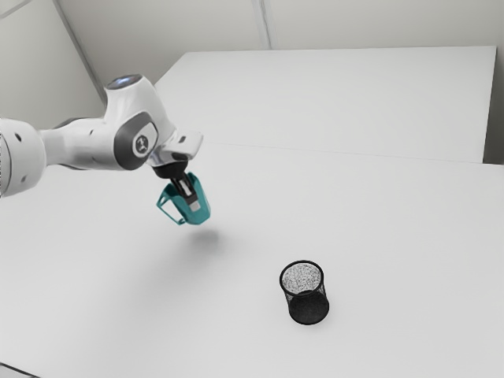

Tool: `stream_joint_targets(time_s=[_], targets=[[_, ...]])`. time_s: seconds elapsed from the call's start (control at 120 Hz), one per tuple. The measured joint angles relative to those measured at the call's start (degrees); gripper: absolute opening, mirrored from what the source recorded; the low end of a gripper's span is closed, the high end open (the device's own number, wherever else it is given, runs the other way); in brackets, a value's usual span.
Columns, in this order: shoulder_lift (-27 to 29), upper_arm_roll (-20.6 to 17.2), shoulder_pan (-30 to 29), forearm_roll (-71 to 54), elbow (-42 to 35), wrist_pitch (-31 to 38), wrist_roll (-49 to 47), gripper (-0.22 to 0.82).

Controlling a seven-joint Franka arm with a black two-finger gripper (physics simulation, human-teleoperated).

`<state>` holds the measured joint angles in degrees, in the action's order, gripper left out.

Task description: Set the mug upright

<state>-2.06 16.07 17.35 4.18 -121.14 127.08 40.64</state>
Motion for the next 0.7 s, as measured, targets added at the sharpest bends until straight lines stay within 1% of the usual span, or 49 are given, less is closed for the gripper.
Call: stream_joint_targets(time_s=[0.083, 0.167, 0.308, 0.392, 0.7], targets=[[-0.9, 0.0, 0.5, -2.8, -0.1, 0.9, -2.1, -0.17], [-1.3, 0.0, -0.3, -4.4, -0.9, 1.8, -4.0, -0.17], [1.9, 0.2, -2.2, -6.4, -5.9, 3.7, -6.8, -0.17], [2.6, 0.0, -3.7, -7.1, -7.8, 4.9, -8.1, -0.17], [0.9, 0.3, -8.1, -7.7, -9.6, 8.9, -11.9, -0.17]])
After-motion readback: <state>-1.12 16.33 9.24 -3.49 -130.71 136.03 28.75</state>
